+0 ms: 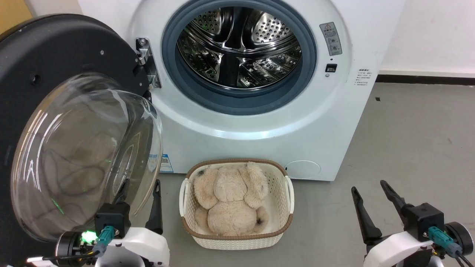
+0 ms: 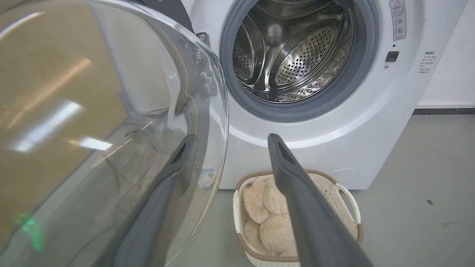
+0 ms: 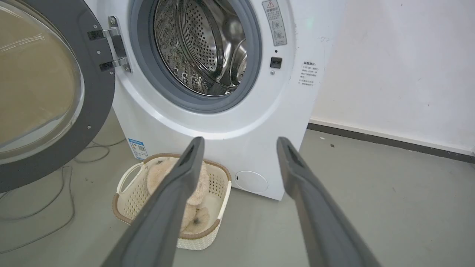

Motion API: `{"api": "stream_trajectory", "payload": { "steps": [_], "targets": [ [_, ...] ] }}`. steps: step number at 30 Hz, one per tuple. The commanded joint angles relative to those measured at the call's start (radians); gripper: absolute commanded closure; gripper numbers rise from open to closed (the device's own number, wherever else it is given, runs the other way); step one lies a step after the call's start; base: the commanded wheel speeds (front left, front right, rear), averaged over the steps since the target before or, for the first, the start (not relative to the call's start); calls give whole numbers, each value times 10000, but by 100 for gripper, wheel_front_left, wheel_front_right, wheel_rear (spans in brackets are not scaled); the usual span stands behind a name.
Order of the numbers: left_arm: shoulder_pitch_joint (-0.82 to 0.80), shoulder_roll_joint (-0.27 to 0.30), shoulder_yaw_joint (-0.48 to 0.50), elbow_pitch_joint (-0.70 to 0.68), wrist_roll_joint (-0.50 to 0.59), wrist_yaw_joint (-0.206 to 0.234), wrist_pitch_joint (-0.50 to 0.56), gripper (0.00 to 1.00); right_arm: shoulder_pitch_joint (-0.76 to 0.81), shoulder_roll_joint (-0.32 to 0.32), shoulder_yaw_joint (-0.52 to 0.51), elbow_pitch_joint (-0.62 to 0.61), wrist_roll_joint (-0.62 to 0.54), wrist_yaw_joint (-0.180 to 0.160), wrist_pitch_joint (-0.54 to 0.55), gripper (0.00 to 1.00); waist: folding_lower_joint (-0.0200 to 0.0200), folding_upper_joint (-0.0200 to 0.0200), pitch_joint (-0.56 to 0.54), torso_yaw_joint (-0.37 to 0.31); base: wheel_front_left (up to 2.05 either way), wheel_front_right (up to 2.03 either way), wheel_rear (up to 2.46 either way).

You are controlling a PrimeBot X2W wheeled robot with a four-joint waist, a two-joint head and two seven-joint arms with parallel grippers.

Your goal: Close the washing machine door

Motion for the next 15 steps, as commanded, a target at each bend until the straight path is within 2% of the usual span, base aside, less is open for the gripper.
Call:
{"api": "stream_trajectory", "payload": {
  "steps": [1,8,9,10,11,15],
  "targets": [
    [3,0,-29,1,-16,107,-94,0,-9,1,-45,34,75,0,-88,0,0,0,6,1,0,0,0],
    [-13,6,-110,-9,-7,308,-240,0,-15,3,-124,64,219,1,-235,0,0,0,22,17,0,0,0],
    [-23,11,-124,-16,-1,332,-261,15,-16,4,-136,67,241,1,-255,0,0,0,24,23,0,0,0],
    [-35,17,-137,-26,3,355,-282,80,-16,4,-148,71,261,1,-276,0,0,0,27,31,0,0,0],
    [-50,27,-153,-35,7,375,-303,100,-17,4,-161,74,282,1,-297,0,0,0,29,42,0,0,0],
    [-163,82,-203,-110,14,442,-387,100,-21,5,-218,79,366,1,-381,0,0,0,50,112,0,0,0]
  ]
}}
